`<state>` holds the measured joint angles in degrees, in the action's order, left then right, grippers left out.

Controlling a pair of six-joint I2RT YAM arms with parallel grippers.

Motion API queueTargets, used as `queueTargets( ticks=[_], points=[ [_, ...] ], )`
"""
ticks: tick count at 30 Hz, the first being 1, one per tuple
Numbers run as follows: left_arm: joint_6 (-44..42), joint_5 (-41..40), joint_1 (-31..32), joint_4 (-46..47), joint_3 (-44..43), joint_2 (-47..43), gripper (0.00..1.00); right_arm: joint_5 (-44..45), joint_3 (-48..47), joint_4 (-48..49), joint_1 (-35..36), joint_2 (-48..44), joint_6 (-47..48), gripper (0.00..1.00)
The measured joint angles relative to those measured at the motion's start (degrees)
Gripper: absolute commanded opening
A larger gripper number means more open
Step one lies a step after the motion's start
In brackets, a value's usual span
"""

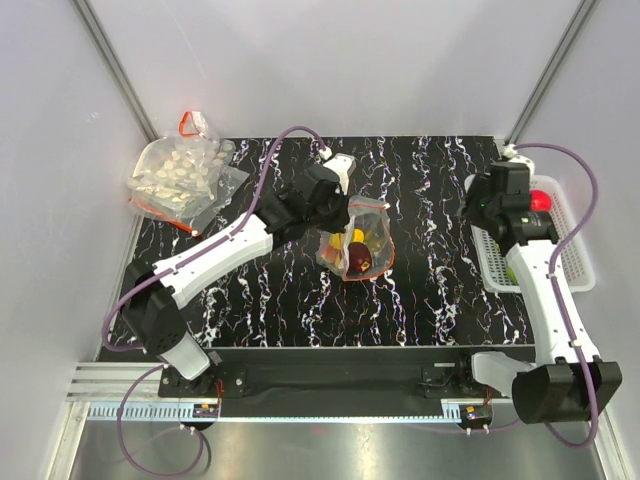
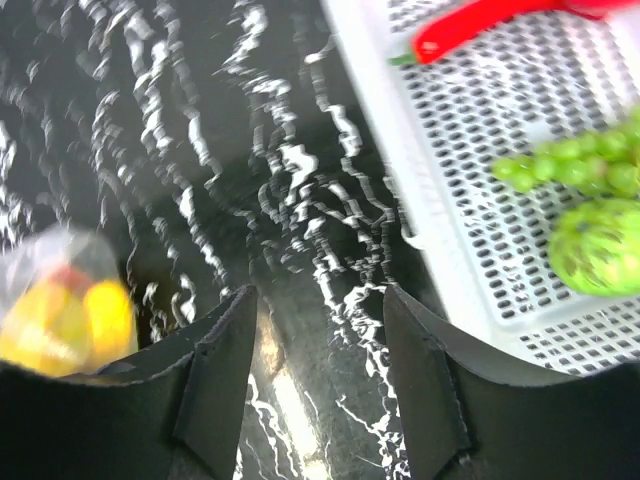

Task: Place the food in the zip-top bag and seal the zipper
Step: Pick up the fake vegetable from the bin.

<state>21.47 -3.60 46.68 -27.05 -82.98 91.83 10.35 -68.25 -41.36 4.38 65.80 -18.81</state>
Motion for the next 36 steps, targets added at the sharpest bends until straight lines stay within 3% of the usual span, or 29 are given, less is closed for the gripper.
queueTargets(
  ticks=[10, 13, 17, 25, 34, 36],
  points=[
    [0.0, 0.2, -0.1, 1.1, 0.2, -0.7, 0.00, -10.6, 0.0, 7.1, -17.6, 3.3, -6.6, 0.73],
    [0.0, 0.0, -0.1, 1.3, 0.2, -1.0, 0.00, -14.2, -0.1, 10.0, -22.2, 6.8, -9.2, 0.79],
    [0.0, -0.4, -0.2, 2.6, 1.7, -1.8, 0.00, -15.9, 0.1, 14.0, -26.7, 12.0, -13.7, 0.79],
    [0.0, -0.2, -0.3, 6.5, 6.5, -4.2, 0.00, -9.2, 3.8, 25.4, -27.4, 16.7, -23.2, 0.77],
    [0.0, -0.3, -0.3, 8.3, 6.7, -4.5, 0.00, -5.1, 2.3, 33.4, -27.4, 32.0, -29.0, 0.83],
    [0.0, -0.3, -0.3, 8.8, 6.8, -4.5, 0.00, -3.3, 1.2, 33.9, -27.4, 34.8, -28.8, 0.91]
  ],
)
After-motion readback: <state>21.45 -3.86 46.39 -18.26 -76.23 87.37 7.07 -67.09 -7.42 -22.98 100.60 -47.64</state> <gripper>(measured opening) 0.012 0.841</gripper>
